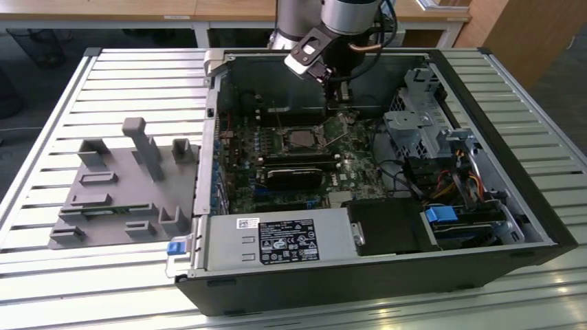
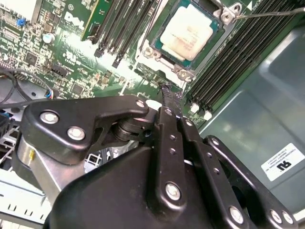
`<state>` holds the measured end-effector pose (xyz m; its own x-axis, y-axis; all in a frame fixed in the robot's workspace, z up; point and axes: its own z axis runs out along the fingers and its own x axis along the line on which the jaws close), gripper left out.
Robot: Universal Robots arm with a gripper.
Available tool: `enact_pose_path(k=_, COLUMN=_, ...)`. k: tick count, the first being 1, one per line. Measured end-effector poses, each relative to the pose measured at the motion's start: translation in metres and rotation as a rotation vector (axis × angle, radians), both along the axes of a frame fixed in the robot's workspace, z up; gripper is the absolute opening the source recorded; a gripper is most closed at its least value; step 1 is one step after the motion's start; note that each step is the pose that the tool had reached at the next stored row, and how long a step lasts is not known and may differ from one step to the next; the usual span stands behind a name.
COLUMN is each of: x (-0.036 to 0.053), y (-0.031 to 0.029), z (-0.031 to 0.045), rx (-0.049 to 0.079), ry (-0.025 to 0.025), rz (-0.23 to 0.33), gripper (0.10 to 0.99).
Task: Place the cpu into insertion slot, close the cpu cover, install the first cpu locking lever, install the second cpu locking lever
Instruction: 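Close the cpu cover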
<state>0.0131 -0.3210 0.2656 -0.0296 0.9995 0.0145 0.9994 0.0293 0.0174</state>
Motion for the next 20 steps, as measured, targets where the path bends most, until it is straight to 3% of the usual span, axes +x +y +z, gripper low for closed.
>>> enact_pose_path(k=9, x=0.018, y=0.0, z=-0.0017, rx=0.0, ry=-0.0001, rz=0.0, gripper=0.106)
enact_pose_path(k=20, x=0.0279, y=0.0001, z=-0.0044, rx=0.0, ry=-0.0001, rz=0.0, gripper=0.106)
